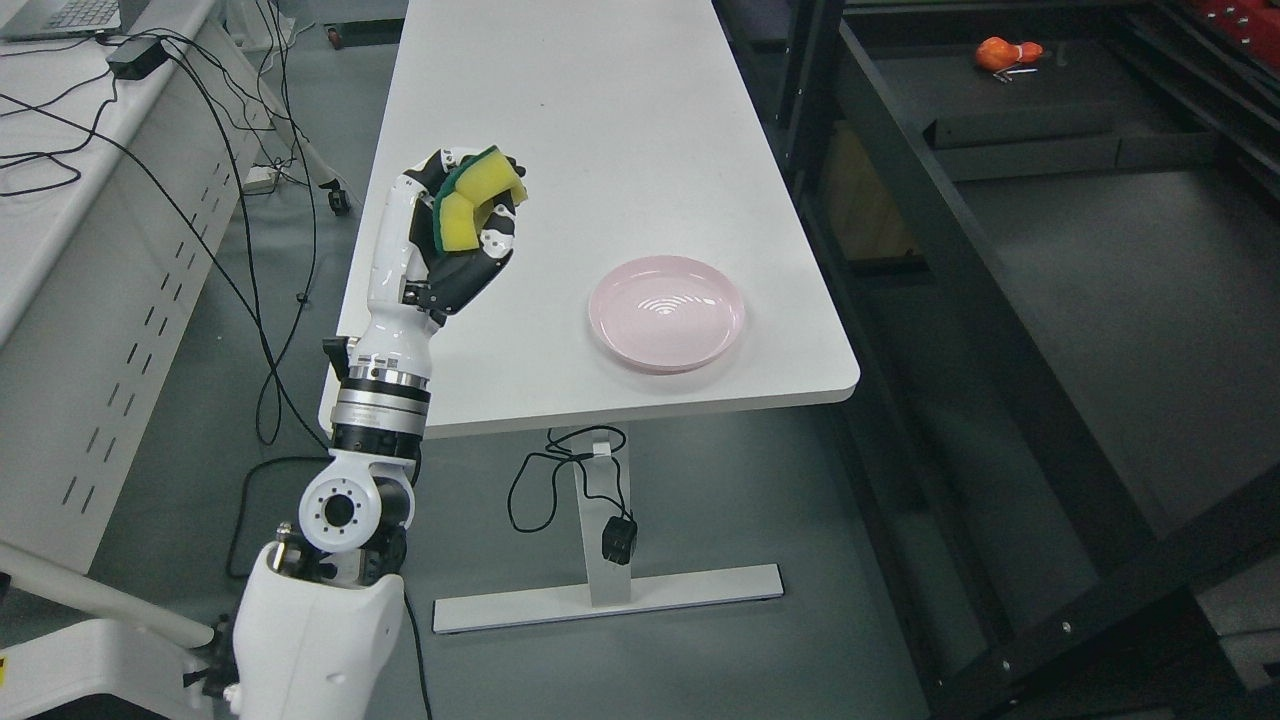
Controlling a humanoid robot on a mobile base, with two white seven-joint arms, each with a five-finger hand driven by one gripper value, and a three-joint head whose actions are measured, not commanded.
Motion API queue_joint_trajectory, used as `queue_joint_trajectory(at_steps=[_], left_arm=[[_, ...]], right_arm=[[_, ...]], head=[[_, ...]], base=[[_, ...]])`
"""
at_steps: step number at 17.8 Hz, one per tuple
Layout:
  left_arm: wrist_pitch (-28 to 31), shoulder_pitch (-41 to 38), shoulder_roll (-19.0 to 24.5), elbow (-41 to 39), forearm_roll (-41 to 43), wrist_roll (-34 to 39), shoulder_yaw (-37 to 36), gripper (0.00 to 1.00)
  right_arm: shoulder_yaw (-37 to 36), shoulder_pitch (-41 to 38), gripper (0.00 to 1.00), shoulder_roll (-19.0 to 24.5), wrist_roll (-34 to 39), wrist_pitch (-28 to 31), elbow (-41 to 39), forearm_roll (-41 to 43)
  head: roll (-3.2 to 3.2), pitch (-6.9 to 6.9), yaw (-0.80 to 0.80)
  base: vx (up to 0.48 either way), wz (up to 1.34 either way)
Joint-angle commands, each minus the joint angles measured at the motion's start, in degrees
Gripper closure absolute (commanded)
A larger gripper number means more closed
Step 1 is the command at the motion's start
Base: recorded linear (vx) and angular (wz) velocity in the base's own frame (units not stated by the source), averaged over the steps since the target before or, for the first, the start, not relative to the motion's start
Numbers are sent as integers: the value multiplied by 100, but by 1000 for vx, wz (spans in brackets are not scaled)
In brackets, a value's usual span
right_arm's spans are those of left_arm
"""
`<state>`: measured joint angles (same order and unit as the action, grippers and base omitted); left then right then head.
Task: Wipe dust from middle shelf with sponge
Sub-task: 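Hold the sponge up in the left hand while turning toward the shelf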
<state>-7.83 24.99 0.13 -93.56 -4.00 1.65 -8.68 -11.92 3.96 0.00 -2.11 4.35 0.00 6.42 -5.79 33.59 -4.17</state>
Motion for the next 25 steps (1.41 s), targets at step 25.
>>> queue_joint_trajectory(at_steps=[25], left_arm=[[-236,181,87,-118,943,-866,-1046,100]], right_arm=[[-3,0,0,-100,0,5,-100,0]], head=[[0,0,0]], base=[[-208,-278]])
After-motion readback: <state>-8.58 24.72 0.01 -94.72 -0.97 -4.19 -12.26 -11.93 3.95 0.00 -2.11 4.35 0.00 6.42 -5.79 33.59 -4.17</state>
